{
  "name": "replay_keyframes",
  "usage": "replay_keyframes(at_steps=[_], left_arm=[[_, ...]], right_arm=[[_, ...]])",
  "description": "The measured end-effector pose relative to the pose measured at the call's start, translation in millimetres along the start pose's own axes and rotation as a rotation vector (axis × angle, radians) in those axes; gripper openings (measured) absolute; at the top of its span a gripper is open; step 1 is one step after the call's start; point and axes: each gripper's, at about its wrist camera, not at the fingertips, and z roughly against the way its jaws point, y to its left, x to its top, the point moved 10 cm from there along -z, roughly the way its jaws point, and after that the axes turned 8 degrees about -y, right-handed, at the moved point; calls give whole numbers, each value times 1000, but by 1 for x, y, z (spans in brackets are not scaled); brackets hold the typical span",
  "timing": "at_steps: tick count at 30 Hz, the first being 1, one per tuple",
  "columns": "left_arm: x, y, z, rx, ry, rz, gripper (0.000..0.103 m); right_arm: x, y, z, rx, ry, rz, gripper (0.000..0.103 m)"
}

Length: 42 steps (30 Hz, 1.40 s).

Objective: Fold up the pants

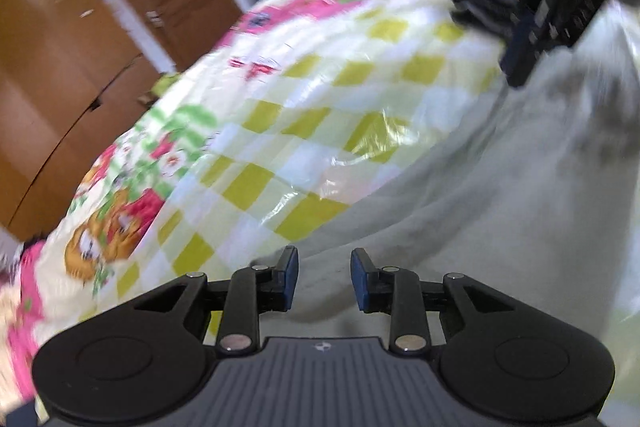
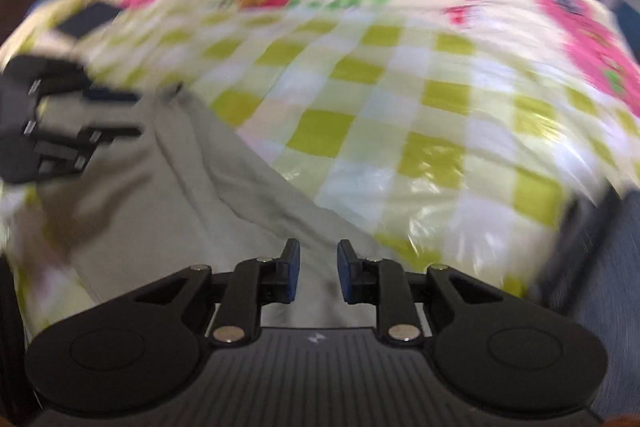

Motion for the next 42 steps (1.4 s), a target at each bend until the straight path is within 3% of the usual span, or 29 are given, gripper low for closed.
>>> replay_keyframes(at_steps=[6,10,14,16,19,20,24,26,30,32,36,39,42], left_arm=[[-8,-9,-26,-120,77,-100,44],[-14,-19,-29,-177,119,-177,44],[-13,-24,-36,-210,152,-239,44],[-9,-24,-39,-223,155,-258,44],[-7,-23,-46,-236,169,-304,44],[-6,-24,-47,-245,177,-319,44],[-5,-28,-42,-265,177,-362,40],[-7,-27,-43,-246,186,-382,24],[-1,-15,-47,-171,155,-377,19],[1,-9,-50,-162,157,-357,19],[8,-14,-39,-241,132,-338,22],[2,-23,-42,-298,162,-364,39],[-6,-28,-49,-299,176,-435,43]], right_arm=[[-22,8,-21,134,164,149,23],[-29,11,-30,156,214,249,42],[-30,15,-45,179,238,267,44],[-30,19,-48,180,246,259,37],[-31,23,-40,171,251,247,13],[-31,24,-38,156,248,247,10],[-25,30,-22,129,200,234,3],[-14,28,-15,104,145,207,1],[6,9,-3,28,52,141,1],[10,0,-4,25,46,98,1],[7,14,-7,166,53,77,8],[-1,28,-22,229,101,131,11],[-15,32,-37,226,186,195,25]])
